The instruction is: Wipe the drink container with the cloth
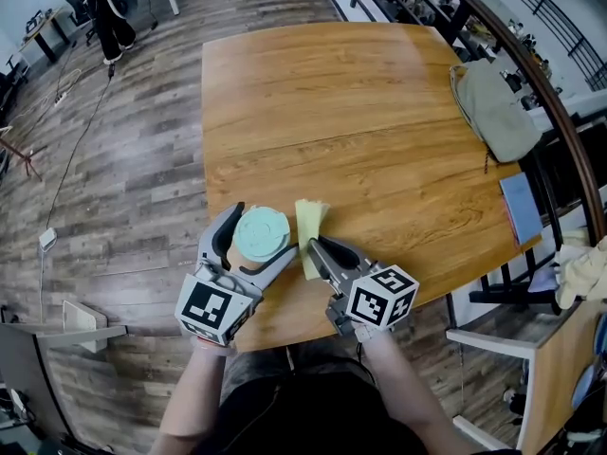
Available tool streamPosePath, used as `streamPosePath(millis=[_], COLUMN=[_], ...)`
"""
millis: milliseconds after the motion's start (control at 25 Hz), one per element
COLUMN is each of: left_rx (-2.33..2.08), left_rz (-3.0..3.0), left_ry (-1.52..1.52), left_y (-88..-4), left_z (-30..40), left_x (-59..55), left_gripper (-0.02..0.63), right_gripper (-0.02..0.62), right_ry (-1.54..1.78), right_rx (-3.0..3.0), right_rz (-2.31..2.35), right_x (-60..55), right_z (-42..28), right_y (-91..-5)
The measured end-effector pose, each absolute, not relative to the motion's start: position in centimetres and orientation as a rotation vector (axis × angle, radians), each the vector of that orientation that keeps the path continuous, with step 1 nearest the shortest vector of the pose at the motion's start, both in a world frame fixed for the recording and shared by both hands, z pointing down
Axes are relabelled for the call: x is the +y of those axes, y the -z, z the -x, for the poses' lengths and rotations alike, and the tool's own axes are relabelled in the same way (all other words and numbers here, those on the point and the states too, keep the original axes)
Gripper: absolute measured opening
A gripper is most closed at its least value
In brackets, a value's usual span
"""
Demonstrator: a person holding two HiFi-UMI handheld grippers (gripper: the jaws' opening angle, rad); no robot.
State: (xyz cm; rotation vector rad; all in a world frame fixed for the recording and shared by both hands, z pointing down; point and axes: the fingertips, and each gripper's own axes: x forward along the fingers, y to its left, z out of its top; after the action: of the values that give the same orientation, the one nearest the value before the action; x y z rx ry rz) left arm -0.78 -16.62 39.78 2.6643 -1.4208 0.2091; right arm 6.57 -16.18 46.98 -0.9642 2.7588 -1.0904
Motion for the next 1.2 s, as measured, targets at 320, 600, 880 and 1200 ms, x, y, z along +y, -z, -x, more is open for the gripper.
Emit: streamPosePath(millis=[320,600,880,1200], left_rx=[-1.115,-0.908,-0.765,-0.684], left_rz=[-2.705,-2.714,-2.713,-2.698], left_ry=[0.015,0.165,0.213,0.238], left_y=[-39.4,-39.6,-39.8,-40.3], left_z=[4.5,7.1,7.8,8.9], left_x=[-16.7,-16.8,-17.7,-18.3], left_gripper=[0.434,0.434,0.434,0.434], right_gripper=[0.039,0.040,0.039,0.040], right_ry=[1.107,1.121,1.149,1.171], right_rx=[2.700,2.664,2.618,2.628], right_rz=[0.928,0.908,0.900,1.000], right_x=[-16.5,-17.1,-17.8,-18.2], right_z=[-4.4,-1.0,2.1,2.6], right_y=[-45.3,-43.9,-42.8,-44.9])
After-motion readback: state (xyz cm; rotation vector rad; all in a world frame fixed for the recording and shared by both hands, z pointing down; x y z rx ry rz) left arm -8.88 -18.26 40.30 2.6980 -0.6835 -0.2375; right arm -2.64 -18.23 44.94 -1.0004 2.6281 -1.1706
